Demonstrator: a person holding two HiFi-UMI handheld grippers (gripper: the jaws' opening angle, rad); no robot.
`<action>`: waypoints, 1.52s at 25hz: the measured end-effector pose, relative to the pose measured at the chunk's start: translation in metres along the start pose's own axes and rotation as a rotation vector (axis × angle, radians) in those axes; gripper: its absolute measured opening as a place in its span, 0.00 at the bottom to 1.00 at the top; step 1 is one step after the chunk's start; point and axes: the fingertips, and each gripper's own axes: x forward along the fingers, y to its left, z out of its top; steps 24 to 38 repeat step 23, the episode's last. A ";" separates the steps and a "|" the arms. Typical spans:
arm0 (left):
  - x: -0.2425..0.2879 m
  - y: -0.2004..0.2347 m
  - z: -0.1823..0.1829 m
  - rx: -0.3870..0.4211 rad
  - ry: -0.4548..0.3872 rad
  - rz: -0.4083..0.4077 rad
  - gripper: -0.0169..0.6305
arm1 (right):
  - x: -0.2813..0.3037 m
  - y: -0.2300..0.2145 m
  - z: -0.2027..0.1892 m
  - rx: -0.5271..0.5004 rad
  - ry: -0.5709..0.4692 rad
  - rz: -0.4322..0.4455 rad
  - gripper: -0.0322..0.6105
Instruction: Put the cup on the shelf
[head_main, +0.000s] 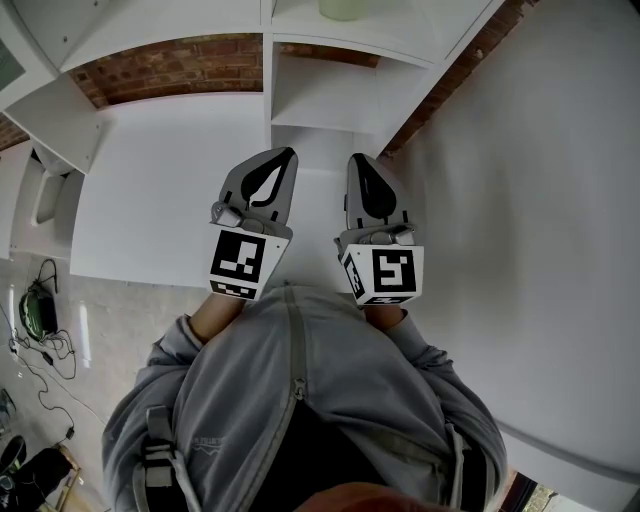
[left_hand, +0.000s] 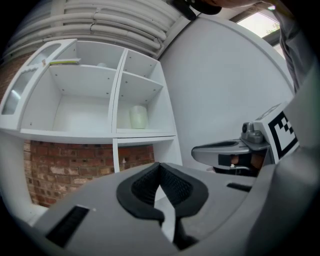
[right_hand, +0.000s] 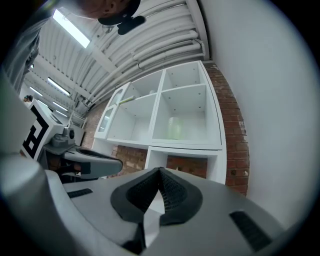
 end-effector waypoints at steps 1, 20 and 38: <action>0.000 0.000 0.000 -0.002 -0.001 0.001 0.04 | 0.000 0.000 0.000 0.001 -0.001 0.003 0.09; 0.001 -0.005 -0.003 -0.020 -0.005 -0.003 0.04 | -0.002 0.002 -0.003 0.014 -0.007 0.015 0.09; 0.002 -0.004 -0.004 -0.027 -0.004 -0.003 0.04 | -0.001 0.003 -0.003 0.015 -0.006 0.015 0.09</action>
